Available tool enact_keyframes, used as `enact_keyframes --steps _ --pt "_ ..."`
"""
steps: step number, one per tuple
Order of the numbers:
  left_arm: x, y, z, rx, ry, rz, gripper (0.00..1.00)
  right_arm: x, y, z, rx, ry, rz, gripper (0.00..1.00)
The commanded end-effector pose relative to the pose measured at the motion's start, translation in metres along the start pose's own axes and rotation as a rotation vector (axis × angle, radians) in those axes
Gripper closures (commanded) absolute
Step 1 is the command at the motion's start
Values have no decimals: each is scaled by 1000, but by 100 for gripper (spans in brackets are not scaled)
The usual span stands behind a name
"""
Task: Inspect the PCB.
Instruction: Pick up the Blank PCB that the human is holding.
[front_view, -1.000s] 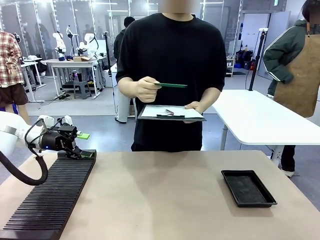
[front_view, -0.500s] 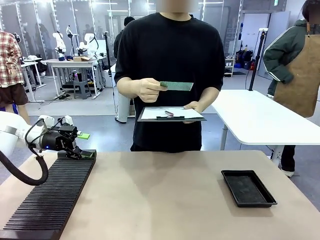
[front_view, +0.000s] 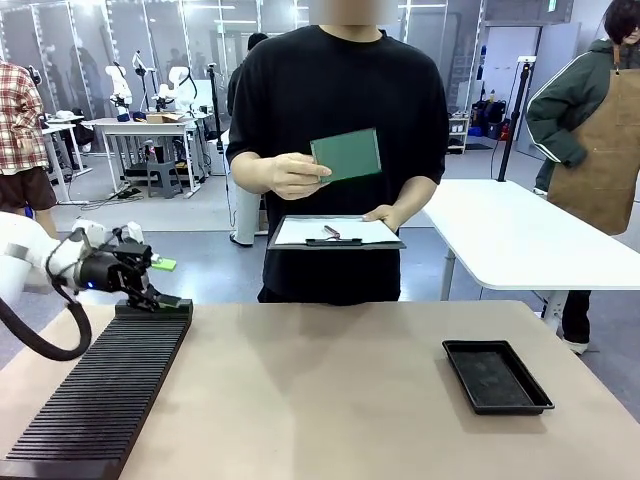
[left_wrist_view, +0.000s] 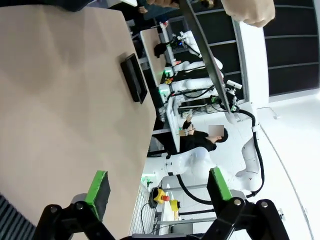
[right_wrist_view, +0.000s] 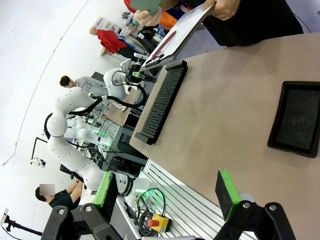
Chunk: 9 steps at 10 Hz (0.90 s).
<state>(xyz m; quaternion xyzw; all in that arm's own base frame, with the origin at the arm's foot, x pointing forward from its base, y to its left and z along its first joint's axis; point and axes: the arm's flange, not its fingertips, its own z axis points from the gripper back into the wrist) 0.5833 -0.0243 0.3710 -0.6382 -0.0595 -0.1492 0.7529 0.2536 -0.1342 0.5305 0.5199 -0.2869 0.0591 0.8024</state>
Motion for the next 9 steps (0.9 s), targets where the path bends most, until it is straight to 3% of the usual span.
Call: enact_keyframes --steps 1,5,9 --pt "-2 -79 44 222 78 -4 0 2 1 0 7 -5 20 0" --pt "-69 -187 101 428 19 -22 0 2 1 0 7 -5 20 0" --pt "-183 -221 107 456 -134 21 0 2 1 0 7 -5 20 0"
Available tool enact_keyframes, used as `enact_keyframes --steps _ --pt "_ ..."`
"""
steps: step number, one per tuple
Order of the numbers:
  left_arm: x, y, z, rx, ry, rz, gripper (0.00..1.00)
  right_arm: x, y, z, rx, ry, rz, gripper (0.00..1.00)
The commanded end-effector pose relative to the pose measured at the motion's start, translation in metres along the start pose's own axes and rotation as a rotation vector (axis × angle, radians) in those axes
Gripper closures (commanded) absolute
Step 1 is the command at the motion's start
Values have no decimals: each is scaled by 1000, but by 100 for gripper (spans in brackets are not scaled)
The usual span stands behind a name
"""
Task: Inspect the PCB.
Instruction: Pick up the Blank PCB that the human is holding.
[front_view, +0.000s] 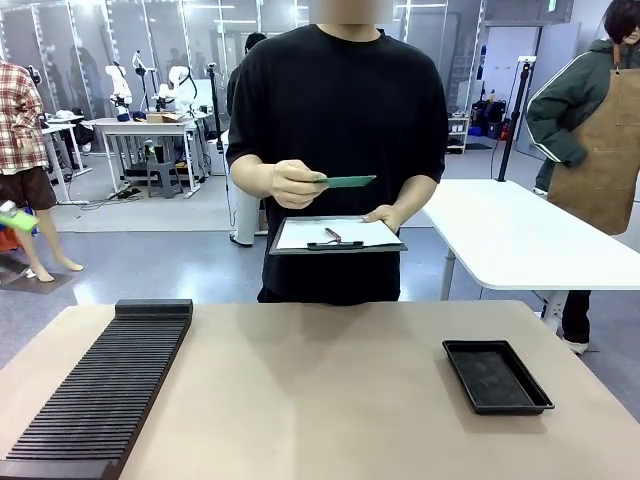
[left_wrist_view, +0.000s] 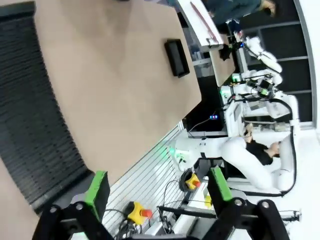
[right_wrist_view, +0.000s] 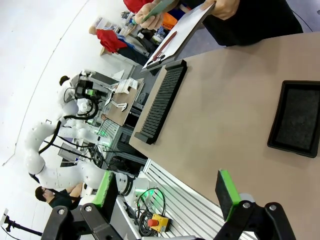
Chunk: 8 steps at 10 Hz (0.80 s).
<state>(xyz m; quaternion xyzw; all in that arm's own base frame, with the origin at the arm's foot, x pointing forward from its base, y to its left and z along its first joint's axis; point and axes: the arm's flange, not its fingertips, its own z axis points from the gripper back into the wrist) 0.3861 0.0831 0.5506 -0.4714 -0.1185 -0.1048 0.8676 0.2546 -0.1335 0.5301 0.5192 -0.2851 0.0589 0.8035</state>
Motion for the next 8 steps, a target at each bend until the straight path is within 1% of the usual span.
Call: enact_keyframes --steps 1,3,5,6,8 --pt "-60 -13 5 38 -70 44 0 2 1 1 9 -8 22 0" --pt "-89 -11 9 37 -119 47 0 2 1 1 9 -8 22 0" --pt "-96 0 6 -16 -170 11 0 2 1 1 9 -8 22 0" --pt "-94 -8 12 8 -110 22 0 2 1 1 9 -8 22 0" --pt "-94 -8 12 8 -110 22 0 2 1 1 9 -8 22 0"
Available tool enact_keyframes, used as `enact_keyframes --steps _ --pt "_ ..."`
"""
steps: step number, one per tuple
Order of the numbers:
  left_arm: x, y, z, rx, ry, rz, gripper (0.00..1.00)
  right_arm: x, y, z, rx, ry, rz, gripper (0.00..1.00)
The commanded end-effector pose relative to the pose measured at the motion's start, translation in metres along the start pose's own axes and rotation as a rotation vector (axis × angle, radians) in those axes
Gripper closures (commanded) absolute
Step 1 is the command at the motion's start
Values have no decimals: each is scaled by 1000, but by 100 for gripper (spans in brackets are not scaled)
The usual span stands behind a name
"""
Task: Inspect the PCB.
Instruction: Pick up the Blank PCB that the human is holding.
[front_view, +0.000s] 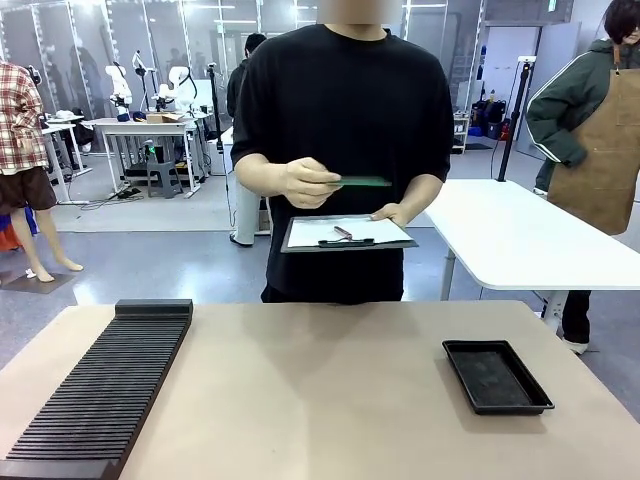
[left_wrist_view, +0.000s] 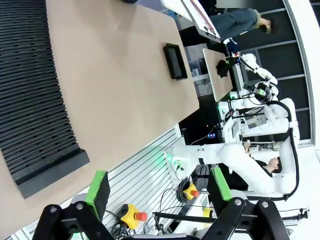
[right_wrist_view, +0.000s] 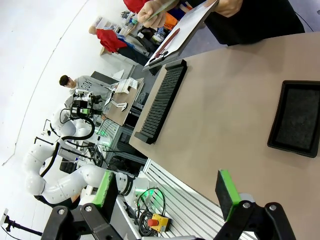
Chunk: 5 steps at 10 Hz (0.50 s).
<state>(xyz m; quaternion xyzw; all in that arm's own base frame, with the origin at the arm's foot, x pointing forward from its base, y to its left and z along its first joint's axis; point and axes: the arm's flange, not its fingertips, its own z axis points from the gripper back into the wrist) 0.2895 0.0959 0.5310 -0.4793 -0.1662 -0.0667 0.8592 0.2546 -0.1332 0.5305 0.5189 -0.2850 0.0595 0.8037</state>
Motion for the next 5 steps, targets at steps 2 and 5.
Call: enact_keyframes --steps 2,5 --pt "5 -2 1 10 12 0 0 2 1 1 9 -9 21 0" --pt "5 -2 1 10 12 0 0 2 1 1 9 -9 21 0"
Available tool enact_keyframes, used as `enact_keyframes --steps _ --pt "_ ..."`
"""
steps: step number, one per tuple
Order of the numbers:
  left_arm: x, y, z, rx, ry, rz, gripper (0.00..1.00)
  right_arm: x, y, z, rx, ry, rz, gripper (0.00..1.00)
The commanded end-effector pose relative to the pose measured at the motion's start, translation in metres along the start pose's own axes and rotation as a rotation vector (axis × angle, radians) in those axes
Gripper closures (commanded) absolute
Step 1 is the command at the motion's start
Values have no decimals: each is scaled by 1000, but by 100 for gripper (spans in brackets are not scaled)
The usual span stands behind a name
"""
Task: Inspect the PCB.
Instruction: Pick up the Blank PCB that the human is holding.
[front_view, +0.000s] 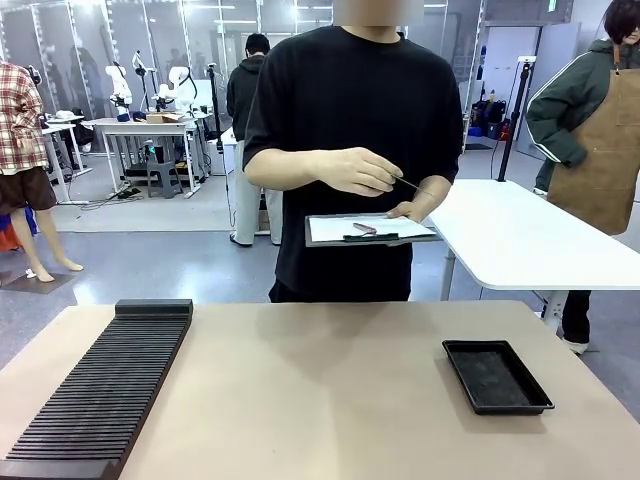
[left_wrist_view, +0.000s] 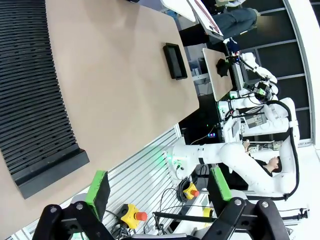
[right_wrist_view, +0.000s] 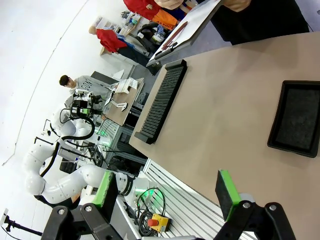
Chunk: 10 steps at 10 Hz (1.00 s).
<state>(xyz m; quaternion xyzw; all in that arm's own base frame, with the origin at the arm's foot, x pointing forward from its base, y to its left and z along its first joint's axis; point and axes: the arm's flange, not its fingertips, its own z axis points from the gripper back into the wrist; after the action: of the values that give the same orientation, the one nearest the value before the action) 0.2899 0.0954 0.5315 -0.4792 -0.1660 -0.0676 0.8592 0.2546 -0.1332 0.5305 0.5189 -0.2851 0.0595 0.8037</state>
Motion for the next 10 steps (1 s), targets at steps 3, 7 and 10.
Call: enact_keyframes --steps 3,7,10 --pt "4 -1 1 10 11 2 0 2 1 1 9 -9 21 0" --pt "4 -1 1 10 11 2 0 2 1 1 9 -9 21 0" --pt "4 -1 1 10 11 2 0 2 1 1 9 -9 21 0"
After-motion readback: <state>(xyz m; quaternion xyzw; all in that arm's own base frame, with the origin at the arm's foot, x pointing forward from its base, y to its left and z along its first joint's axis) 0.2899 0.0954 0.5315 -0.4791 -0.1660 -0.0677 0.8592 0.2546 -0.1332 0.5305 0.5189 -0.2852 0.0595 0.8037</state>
